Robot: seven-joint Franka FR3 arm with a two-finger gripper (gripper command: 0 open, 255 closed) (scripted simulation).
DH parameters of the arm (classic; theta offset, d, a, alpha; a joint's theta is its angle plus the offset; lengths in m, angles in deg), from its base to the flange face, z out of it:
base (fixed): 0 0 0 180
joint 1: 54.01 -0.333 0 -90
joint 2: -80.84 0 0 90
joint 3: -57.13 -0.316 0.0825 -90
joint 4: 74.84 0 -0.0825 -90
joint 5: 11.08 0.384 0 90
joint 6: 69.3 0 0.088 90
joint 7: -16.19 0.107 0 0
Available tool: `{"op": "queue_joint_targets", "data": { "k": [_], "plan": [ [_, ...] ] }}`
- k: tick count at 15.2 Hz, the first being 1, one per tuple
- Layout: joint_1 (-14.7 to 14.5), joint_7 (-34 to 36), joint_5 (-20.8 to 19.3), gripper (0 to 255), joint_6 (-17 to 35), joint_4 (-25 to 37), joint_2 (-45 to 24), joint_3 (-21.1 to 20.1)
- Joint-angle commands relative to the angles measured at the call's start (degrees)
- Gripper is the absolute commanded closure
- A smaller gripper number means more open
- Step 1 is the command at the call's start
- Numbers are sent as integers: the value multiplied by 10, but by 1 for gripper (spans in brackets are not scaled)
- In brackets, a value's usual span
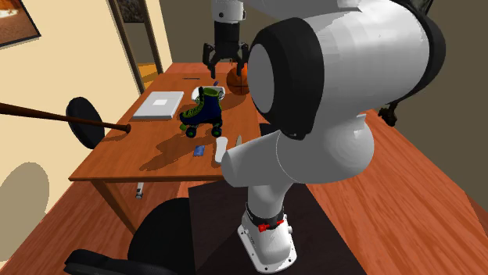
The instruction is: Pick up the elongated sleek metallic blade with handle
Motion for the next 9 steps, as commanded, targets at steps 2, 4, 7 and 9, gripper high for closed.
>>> {"op": "queue_joint_targets", "data": {
  "k": [2, 4, 7, 9],
  "plan": [
    [3, 5, 1, 0, 20, -16, -3, -2],
    [8, 15, 2, 0, 61, -47, -12, -6],
    [16, 30, 4, 0, 124, -88, -32, -11],
    [22, 40, 5, 0, 167, -111, -50, -15]
  ]
}}
